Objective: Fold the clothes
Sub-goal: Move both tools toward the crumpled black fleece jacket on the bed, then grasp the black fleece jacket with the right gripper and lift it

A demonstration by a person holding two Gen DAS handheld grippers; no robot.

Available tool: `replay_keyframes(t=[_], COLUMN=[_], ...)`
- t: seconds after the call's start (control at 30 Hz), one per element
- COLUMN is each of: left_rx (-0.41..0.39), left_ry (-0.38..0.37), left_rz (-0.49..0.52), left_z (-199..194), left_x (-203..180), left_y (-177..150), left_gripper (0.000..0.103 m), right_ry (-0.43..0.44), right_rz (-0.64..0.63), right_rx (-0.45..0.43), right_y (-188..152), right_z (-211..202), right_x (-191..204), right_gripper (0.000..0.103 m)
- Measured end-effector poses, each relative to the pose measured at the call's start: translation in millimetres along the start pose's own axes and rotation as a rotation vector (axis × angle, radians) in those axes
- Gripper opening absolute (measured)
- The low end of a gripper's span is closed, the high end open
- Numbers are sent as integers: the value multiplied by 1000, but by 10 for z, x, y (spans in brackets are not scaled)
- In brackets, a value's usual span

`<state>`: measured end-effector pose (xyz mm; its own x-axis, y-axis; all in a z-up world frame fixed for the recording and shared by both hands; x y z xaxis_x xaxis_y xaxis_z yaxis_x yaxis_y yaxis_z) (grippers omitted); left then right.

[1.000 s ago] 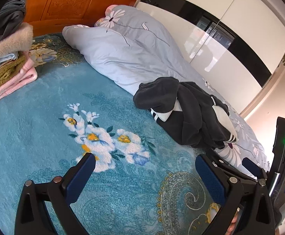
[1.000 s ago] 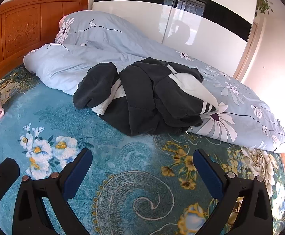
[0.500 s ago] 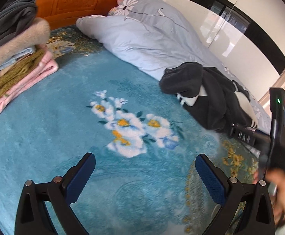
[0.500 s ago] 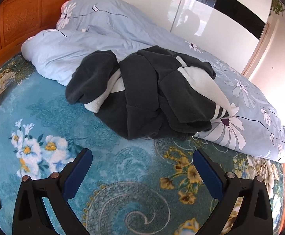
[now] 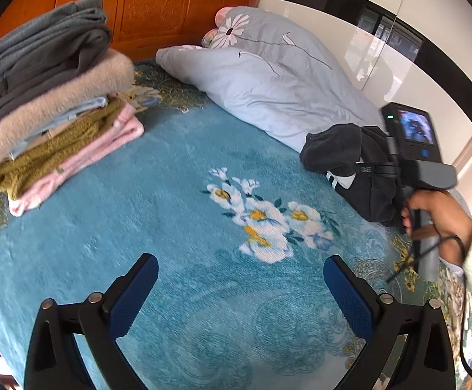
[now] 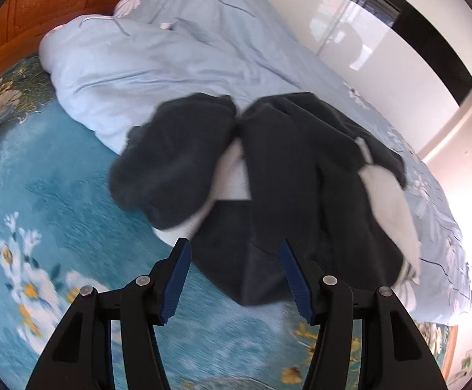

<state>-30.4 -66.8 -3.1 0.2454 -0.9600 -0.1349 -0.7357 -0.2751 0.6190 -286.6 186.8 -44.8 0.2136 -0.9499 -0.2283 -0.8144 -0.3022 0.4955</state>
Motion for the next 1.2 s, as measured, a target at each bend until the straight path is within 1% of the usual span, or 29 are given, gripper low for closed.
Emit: replay_keyframes(t=[0.1, 0.17, 0.2, 0.23, 0.33, 0.5, 0.53, 0.57, 0.6, 0.63, 0.67, 0.73, 0.8, 0.9, 1.0, 1.13, 1.2], left_rx=[0, 1, 1, 2, -8, -32, -32, -30, -28, -26, -24, -10, -9, -16, -22, -35, -38], left_ry=[1, 1, 1, 1, -40, -75, -81, -87, -92, -94, -87, -79, -73, -67, -64, -64, -67], left_rz=[-25, -44, -53, -62, -148, -232, -250, -269, -291, -316, -334, -377, -404, -401, -381, -381, -397], left_z=[18, 33, 40, 48, 51, 85, 104, 125, 154, 184, 207, 259, 282, 269, 248, 187, 153], left_x=[128, 215, 258, 302, 445, 606, 639, 674, 714, 758, 799, 876, 927, 924, 898, 909, 938], left_y=[3, 2, 1, 1, 8, 19, 20, 23, 25, 23, 17, -3, -11, -19, -14, -14, -23], left_gripper=[103, 103, 103, 103, 103, 103, 103, 103, 103, 103, 103, 103, 103, 103, 103, 103, 103], right_ry=[-23, -81, -101, -127, -220, -306, -327, -337, -327, -315, -307, -265, -194, -73, 35, 150, 220], right_rz=[-72, -137, -161, -185, -247, -317, -324, -316, -282, -240, -202, -125, -45, 39, 96, 163, 194], right_rx=[27, 39, 41, 41, 59, 110, 124, 134, 139, 140, 133, 93, 19, -107, -217, -345, -396], right_y=[109, 142, 155, 175, 220, 246, 248, 262, 300, 358, 426, 577, 760, 978, 1197, 1481, 1486], right_z=[155, 259, 303, 346, 475, 641, 657, 656, 629, 586, 522, 337, 33, -533, -1115, -1755, -2104], right_x=[244, 374, 429, 482, 559, 641, 642, 633, 607, 569, 530, 470, 417, 320, 203, 54, -14], right_gripper=[60, 71, 73, 73, 73, 72, 66, 47, 40, 26, 18, 16, 14, 13, 12, 12, 12])
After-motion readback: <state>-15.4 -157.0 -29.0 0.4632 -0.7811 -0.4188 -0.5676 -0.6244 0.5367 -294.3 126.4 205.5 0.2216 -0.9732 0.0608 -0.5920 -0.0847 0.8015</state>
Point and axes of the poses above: each gripper's, at about its wrist camera, not at the fingertips, and z roughly the way its jaws point, x to its left, y to its top, the point moved 6 cm from there along z, roughly the way its jaws point, and after that the axes turned 8 degrees about y, right-handed, at the moved point
